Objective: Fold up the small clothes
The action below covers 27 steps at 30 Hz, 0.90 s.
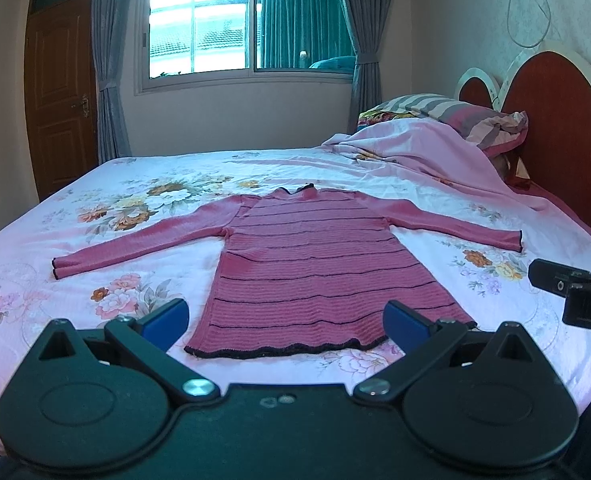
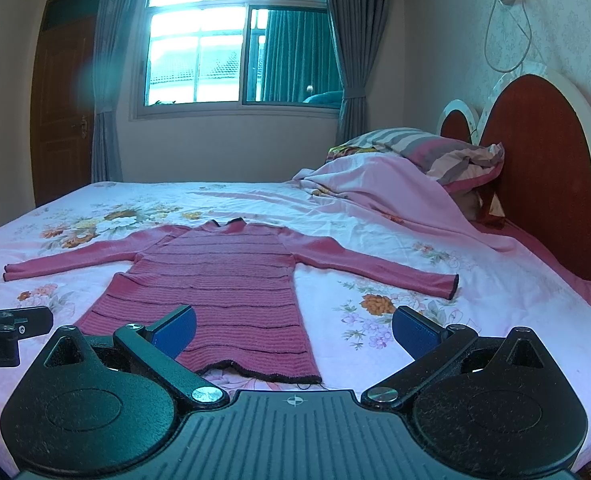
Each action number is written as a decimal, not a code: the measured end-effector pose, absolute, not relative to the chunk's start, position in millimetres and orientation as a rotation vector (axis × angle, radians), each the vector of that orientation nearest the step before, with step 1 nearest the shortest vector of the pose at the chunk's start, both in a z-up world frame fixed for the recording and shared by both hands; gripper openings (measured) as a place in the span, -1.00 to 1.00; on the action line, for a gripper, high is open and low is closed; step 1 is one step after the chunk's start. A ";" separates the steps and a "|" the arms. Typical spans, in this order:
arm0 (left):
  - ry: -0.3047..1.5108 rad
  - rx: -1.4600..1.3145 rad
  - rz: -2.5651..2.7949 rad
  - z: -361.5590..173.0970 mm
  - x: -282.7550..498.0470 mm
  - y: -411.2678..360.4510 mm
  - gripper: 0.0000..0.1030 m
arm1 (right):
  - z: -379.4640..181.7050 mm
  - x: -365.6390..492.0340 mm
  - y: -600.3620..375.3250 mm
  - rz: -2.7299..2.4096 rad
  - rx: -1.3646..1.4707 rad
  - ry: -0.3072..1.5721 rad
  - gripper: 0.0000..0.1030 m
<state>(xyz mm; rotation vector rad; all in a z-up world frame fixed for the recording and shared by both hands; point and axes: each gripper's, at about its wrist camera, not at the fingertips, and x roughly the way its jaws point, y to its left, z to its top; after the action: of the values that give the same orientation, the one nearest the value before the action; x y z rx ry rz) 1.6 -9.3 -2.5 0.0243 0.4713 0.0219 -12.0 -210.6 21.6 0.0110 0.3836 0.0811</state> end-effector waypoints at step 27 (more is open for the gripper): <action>0.540 -0.702 0.346 -127.7 228.7 366.6 0.25 | -18.6 256.7 -193.5 0.039 0.070 0.380 1.00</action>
<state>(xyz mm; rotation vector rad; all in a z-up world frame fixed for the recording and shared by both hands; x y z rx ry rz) 228.7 366.6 -127.7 -0.7019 0.5403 0.3459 256.7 -193.5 -18.6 0.0698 0.3797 0.0387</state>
